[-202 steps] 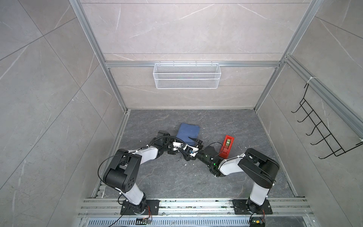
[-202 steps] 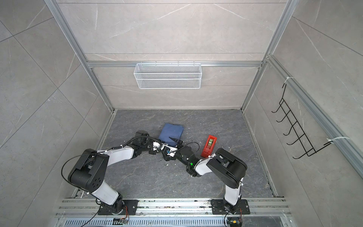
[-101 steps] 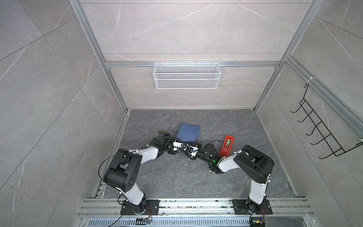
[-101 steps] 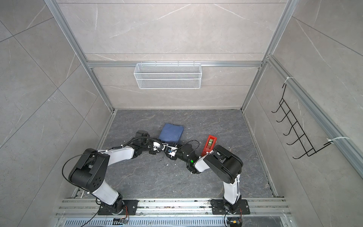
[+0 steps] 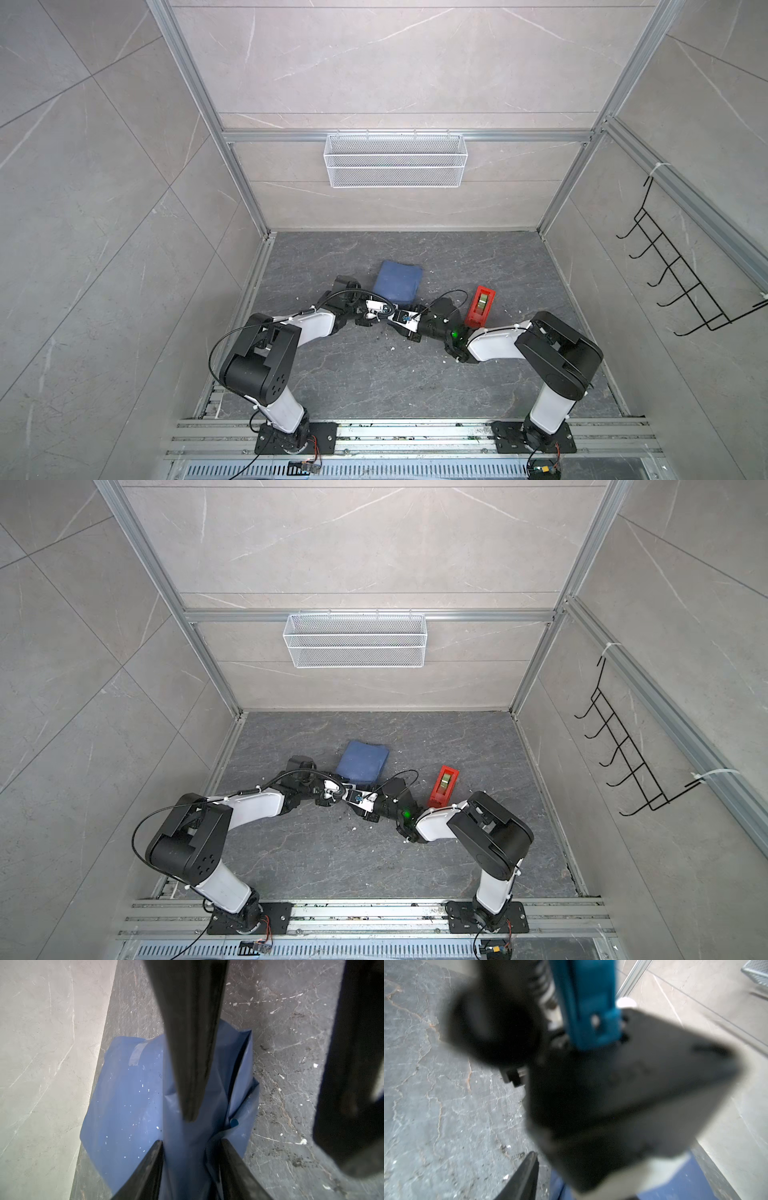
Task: Wrap a gift box in wrapping paper
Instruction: Fifth fold the wrapping paper around the gift box.
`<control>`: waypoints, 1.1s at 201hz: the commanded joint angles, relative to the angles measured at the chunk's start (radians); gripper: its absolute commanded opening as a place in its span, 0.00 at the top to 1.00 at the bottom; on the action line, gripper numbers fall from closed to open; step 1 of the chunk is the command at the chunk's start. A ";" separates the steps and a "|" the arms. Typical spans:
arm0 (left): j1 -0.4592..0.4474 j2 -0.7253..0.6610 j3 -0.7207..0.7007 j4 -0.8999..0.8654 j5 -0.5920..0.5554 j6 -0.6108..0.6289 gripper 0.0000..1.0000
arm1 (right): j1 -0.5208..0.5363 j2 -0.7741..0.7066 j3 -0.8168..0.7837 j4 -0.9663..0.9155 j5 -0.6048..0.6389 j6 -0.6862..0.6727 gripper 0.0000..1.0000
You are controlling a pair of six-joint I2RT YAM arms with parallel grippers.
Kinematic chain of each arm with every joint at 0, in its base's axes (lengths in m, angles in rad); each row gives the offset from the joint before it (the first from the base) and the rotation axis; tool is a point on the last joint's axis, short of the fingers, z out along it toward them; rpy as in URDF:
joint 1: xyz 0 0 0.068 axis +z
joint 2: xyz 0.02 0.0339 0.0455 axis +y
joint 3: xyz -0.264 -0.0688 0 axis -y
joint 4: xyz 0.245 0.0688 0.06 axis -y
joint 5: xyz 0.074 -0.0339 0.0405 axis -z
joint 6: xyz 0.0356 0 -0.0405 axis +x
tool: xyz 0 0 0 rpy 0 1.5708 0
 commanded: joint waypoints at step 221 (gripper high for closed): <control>-0.016 0.055 -0.013 -0.145 0.006 0.001 0.54 | -0.149 0.110 0.327 -0.550 -0.306 0.680 0.93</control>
